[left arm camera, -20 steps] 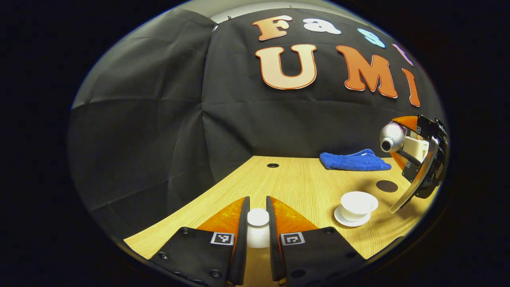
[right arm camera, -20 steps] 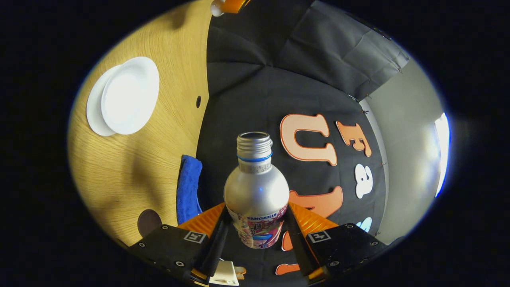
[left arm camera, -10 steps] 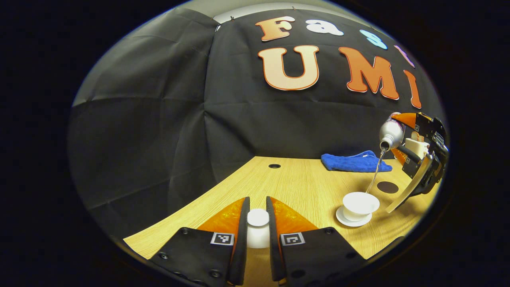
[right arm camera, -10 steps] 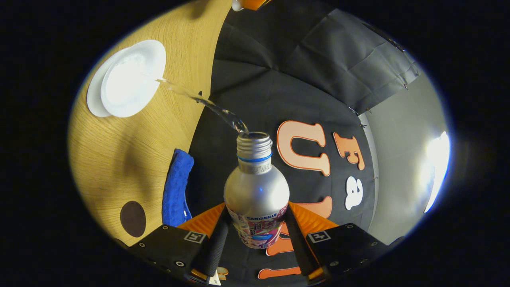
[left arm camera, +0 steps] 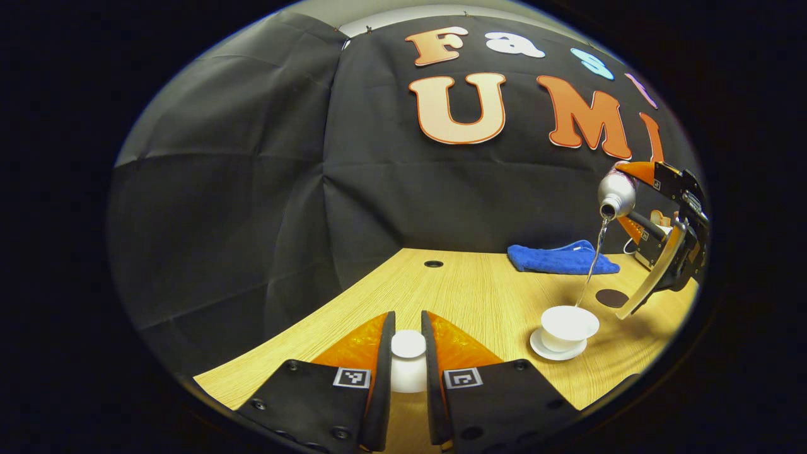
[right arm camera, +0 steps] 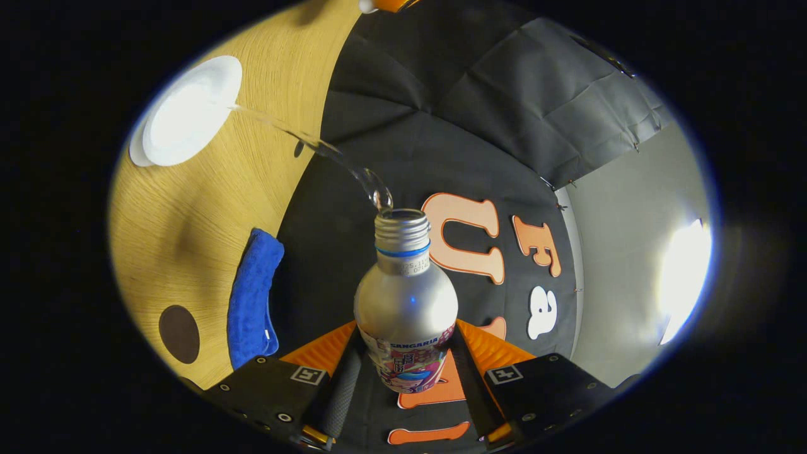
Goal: Open the teacup lid with one hand, grasp the water bottle and pour water into the teacup with the other hand; after pouring, place the water bottle on the coaster and then close the teacup lid.
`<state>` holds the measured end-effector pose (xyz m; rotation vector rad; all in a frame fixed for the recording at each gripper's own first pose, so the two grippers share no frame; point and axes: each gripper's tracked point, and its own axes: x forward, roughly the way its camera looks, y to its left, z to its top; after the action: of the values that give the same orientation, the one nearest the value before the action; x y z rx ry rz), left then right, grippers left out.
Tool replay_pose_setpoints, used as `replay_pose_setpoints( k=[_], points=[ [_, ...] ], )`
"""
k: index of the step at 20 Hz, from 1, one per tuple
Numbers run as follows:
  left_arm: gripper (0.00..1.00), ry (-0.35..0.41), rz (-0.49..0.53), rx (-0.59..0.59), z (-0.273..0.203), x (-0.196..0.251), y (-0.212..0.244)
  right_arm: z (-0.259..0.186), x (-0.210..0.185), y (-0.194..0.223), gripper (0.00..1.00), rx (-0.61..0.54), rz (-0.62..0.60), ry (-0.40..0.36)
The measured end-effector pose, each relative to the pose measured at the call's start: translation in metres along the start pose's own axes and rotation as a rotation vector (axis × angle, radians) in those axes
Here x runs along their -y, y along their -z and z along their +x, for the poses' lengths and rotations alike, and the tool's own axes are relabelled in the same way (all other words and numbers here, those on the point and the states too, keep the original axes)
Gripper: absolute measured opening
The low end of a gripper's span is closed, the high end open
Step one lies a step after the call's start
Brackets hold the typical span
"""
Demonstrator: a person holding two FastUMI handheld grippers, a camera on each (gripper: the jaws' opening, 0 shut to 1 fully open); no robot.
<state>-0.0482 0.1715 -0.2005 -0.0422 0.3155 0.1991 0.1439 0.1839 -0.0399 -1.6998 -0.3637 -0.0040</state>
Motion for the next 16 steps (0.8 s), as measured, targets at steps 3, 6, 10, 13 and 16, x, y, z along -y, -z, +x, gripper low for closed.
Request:
replay_pose_setpoints(
  k=[3, 6, 10, 13, 16],
  points=[
    [0.29, -0.001, 0.0, 0.005, 0.0, -0.001, -0.003, 0.004, 0.003, -0.001, 0.77, 0.009, -0.013, 0.02],
    [0.29, 0.0, 0.002, 0.006, -0.001, 0.0, -0.002, 0.008, 0.01, 0.0, 0.77, 0.02, -0.03, 0.039],
    [0.29, 0.001, -0.001, 0.01, -0.001, 0.001, -0.005, 0.015, 0.018, 0.0, 0.77, 0.028, -0.052, 0.063],
    [0.29, 0.002, 0.0, 0.011, -0.002, 0.001, -0.006, 0.016, 0.02, -0.003, 0.77, 0.036, -0.068, 0.071],
    [0.29, 0.004, -0.003, 0.009, -0.002, 0.002, -0.004, 0.014, 0.019, -0.008, 0.77, 0.048, -0.077, 0.063]
  ],
)
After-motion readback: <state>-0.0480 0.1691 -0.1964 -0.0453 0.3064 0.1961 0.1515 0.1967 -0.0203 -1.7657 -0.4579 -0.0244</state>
